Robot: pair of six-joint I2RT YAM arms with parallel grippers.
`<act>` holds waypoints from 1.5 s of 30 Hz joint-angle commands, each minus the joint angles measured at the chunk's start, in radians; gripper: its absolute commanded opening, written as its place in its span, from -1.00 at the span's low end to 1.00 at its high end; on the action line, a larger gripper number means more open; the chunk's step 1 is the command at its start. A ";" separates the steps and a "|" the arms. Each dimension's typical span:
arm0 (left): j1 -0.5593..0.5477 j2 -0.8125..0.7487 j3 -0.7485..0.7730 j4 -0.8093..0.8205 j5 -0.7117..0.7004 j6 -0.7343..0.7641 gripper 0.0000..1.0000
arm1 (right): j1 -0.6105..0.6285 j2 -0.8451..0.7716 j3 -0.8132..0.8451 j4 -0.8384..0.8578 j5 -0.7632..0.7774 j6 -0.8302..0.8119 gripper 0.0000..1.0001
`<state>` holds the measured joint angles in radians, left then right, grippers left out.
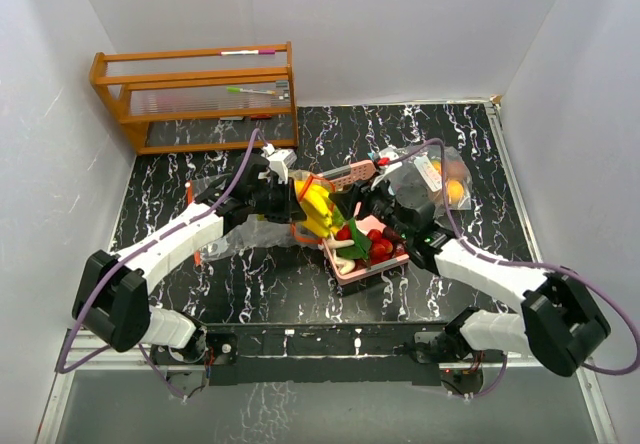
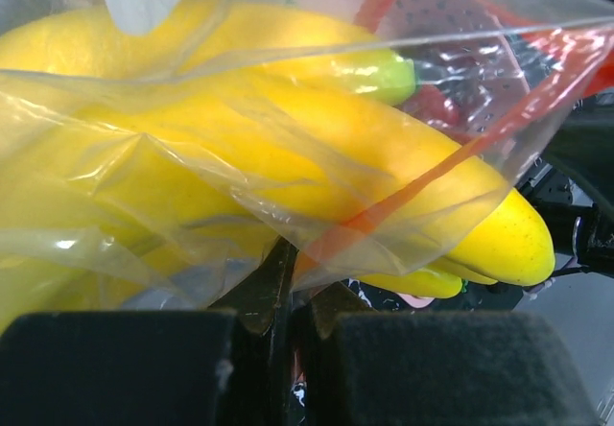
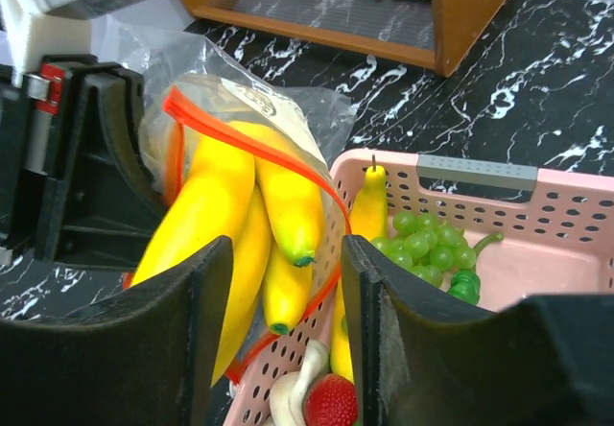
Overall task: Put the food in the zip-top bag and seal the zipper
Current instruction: Adjust the zipper food storage bag at the center of the board.
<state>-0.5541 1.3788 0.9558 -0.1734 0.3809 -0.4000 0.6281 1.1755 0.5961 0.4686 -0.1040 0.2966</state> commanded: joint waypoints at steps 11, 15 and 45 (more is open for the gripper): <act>-0.006 -0.050 0.048 -0.035 0.002 0.015 -1.00 | -0.029 0.167 0.020 0.259 -0.047 0.040 -0.01; -0.006 -0.052 0.047 -0.035 0.003 0.015 -1.00 | -0.033 0.239 0.027 0.328 -0.051 0.080 0.01; -0.005 -0.096 0.103 -0.086 -0.034 0.040 -1.00 | -0.053 0.244 0.168 0.108 -0.180 0.118 -0.85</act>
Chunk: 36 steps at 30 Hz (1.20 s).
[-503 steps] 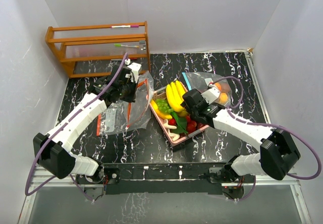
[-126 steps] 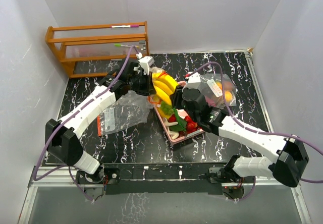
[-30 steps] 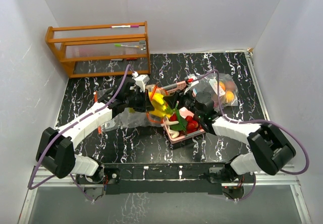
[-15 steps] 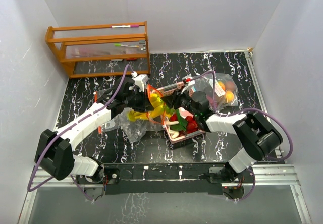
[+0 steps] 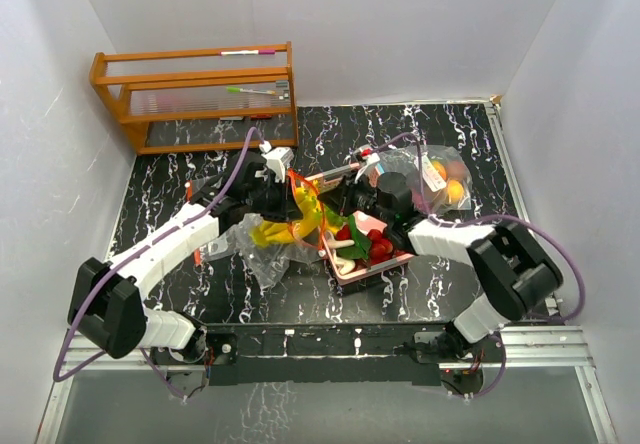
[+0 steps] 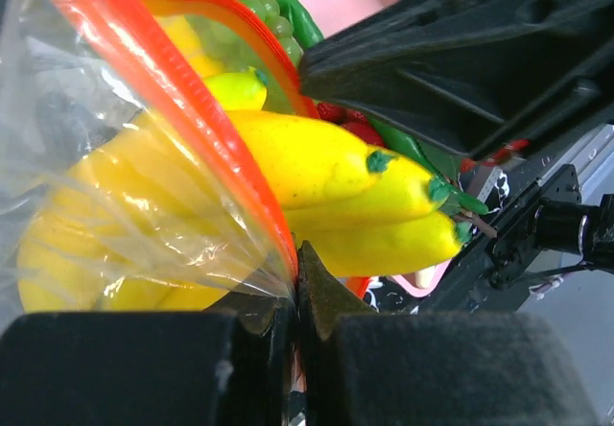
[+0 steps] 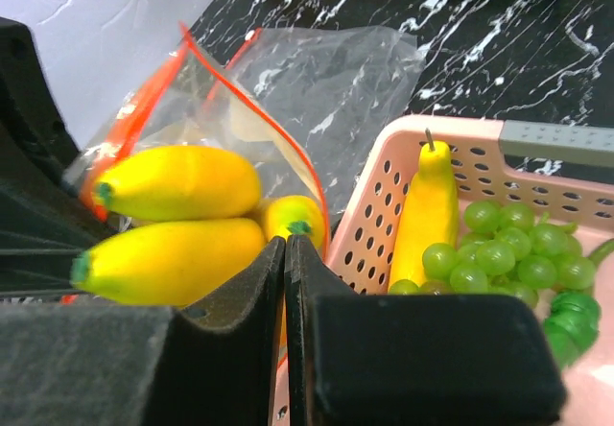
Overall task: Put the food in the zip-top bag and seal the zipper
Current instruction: Adjust the zipper food storage bag at the center of the board.
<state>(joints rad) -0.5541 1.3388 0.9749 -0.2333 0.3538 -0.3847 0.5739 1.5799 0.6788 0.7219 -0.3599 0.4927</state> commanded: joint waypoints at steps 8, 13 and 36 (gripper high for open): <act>-0.004 -0.077 0.168 -0.069 -0.078 0.050 -1.00 | 0.002 -0.308 0.233 -0.493 0.184 -0.194 -0.85; -0.004 -0.076 0.192 -0.067 -0.078 0.048 -1.00 | 0.001 -0.281 0.209 -0.565 0.222 -0.139 -0.32; -0.004 -0.111 0.211 -0.054 -0.093 0.052 -1.00 | 0.002 -0.092 0.204 -0.373 0.132 -0.009 -0.37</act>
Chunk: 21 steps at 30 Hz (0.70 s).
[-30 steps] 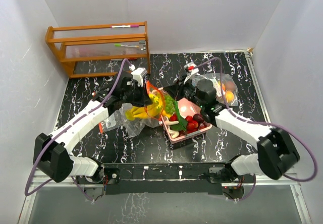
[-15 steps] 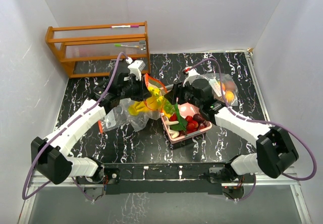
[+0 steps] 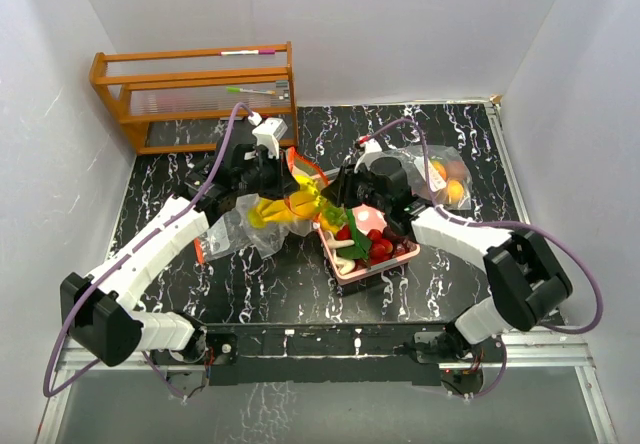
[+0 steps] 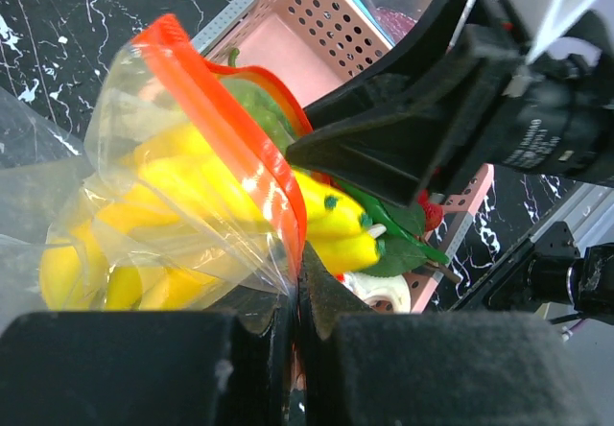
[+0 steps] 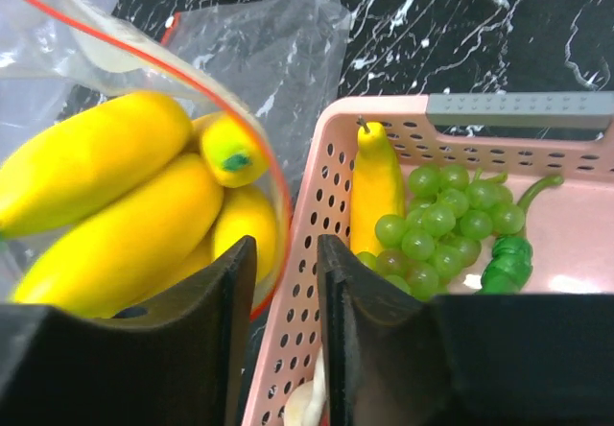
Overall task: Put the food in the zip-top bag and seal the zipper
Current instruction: Adjust the zipper food storage bag at the center of the board.
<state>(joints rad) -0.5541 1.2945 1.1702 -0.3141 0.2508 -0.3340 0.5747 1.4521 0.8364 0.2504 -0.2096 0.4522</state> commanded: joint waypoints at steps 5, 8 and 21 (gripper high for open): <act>-0.005 -0.073 0.025 0.000 -0.025 0.016 -1.00 | 0.002 -0.042 0.076 0.050 0.012 0.004 -0.85; -0.004 -0.075 0.034 -0.025 -0.091 0.037 -1.00 | 0.003 -0.121 0.165 -0.082 0.034 -0.063 -0.85; -0.001 0.027 0.263 -0.090 -0.310 0.092 -1.00 | 0.033 -0.151 0.438 -0.360 0.000 -0.110 -0.85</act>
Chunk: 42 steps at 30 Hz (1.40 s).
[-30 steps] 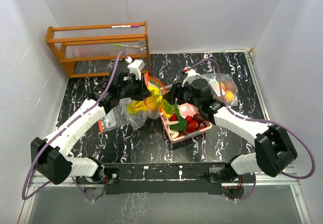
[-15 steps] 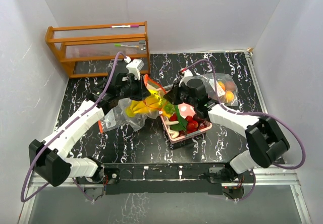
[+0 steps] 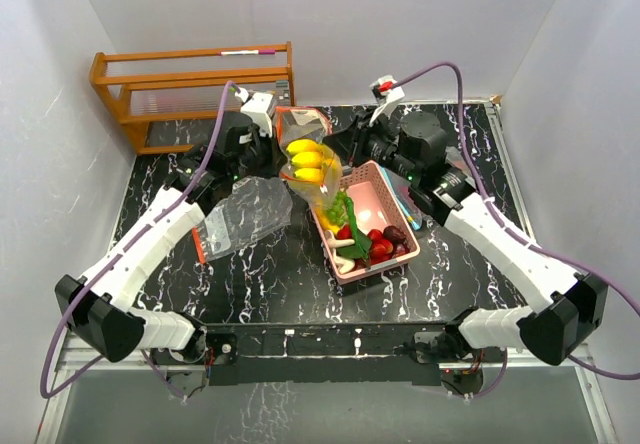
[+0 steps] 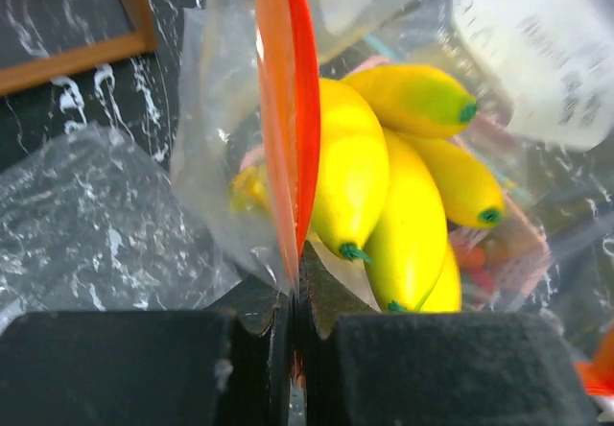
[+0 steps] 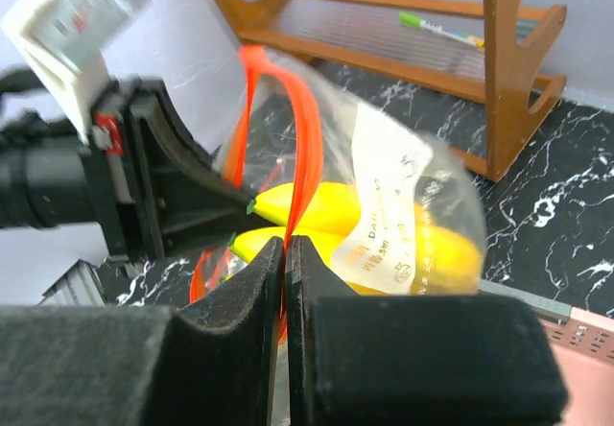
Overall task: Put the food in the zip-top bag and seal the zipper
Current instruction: Adjust the zipper food storage bag at the center of the board.
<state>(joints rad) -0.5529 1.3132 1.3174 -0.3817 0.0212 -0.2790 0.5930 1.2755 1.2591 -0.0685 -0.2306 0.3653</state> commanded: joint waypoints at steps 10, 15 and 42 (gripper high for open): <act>-0.001 -0.088 0.114 -0.010 -0.301 0.167 -1.00 | 0.019 0.116 -0.052 0.017 -0.107 0.051 -0.84; 0.000 -0.071 0.035 -0.028 -0.319 0.164 -1.00 | 0.019 0.148 -0.054 -0.035 -0.105 0.030 -0.51; 0.004 -0.208 -0.119 -0.068 -0.447 0.232 -1.00 | -0.002 0.313 -0.094 -0.114 0.189 -0.060 0.31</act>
<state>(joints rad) -0.5529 1.1511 1.1938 -0.4690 -0.3328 -0.0593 0.5934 1.5311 1.1110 -0.3176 -0.0475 0.3332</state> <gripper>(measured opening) 0.007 0.666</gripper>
